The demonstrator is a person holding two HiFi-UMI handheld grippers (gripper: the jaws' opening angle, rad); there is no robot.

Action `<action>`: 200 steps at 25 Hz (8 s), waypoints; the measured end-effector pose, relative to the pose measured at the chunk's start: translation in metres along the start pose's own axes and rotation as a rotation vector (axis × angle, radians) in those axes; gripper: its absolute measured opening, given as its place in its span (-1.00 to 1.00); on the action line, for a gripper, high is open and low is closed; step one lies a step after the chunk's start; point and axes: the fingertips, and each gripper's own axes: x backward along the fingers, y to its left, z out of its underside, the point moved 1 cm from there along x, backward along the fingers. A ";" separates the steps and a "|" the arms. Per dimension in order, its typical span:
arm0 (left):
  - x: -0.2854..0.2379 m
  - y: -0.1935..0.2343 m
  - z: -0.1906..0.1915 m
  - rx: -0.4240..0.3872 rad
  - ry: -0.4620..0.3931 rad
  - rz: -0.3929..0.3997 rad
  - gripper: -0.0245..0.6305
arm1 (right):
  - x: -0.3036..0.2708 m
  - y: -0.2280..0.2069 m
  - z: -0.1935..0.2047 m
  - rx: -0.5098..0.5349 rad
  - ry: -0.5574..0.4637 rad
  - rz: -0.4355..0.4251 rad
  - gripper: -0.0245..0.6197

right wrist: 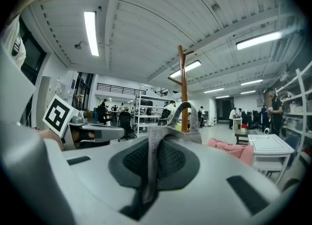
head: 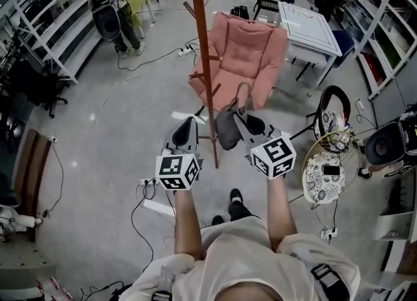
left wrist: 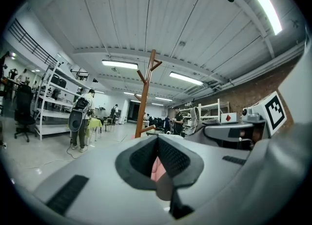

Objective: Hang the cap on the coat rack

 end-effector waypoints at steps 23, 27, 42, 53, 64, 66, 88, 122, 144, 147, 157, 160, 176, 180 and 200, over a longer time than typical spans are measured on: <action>-0.102 -0.010 -0.062 -0.119 -0.055 0.001 -0.91 | -0.064 -0.086 -0.072 0.157 -0.106 -0.077 -0.90; -0.113 -0.007 -0.076 -0.142 -0.057 0.046 -0.91 | -0.080 -0.081 -0.090 0.182 -0.120 -0.091 -0.90; -0.157 -0.023 -0.144 -0.266 -0.082 0.127 -0.91 | -0.106 -0.085 -0.164 0.297 -0.207 -0.151 -0.90; -0.175 -0.029 -0.183 -0.253 -0.116 0.187 -0.91 | -0.110 -0.092 -0.202 0.393 -0.218 -0.153 -0.90; -0.182 -0.032 -0.215 -0.323 -0.108 0.197 -0.91 | -0.115 -0.096 -0.233 0.441 -0.236 -0.166 -0.89; -0.182 -0.032 -0.221 -0.330 -0.108 0.204 -0.91 | -0.117 -0.095 -0.240 0.459 -0.235 -0.169 -0.89; -0.185 -0.029 -0.298 -0.324 -0.220 0.205 -0.91 | -0.131 -0.092 -0.315 0.608 -0.292 -0.155 -0.90; -0.234 0.023 -0.287 -0.296 -0.179 0.158 -0.91 | -0.204 -0.118 -0.304 0.513 -0.256 -0.236 -0.89; -0.220 0.008 -0.240 -0.289 -0.137 0.153 -0.91 | -0.174 -0.127 -0.253 0.164 -0.363 -0.045 -0.83; -0.214 0.007 -0.235 -0.275 -0.133 0.152 -0.91 | -0.164 -0.128 -0.250 0.139 -0.374 -0.012 -0.71; -0.190 0.008 -0.190 -0.199 -0.089 0.152 -0.91 | -0.137 -0.119 -0.201 0.077 -0.319 -0.024 -0.67; -0.178 0.009 -0.184 -0.157 -0.110 0.146 -0.91 | -0.129 -0.111 -0.175 0.060 -0.274 -0.048 -0.67; -0.134 0.026 -0.080 -0.118 -0.033 0.037 -0.91 | -0.101 -0.107 -0.039 0.020 -0.101 0.027 -0.67; -0.122 0.033 -0.048 -0.101 0.016 -0.005 -0.91 | -0.098 -0.098 -0.011 -0.014 -0.067 0.037 -0.67; -0.083 0.028 0.044 0.031 0.136 -0.036 -0.90 | -0.064 -0.078 0.063 -0.148 0.030 0.090 -0.75</action>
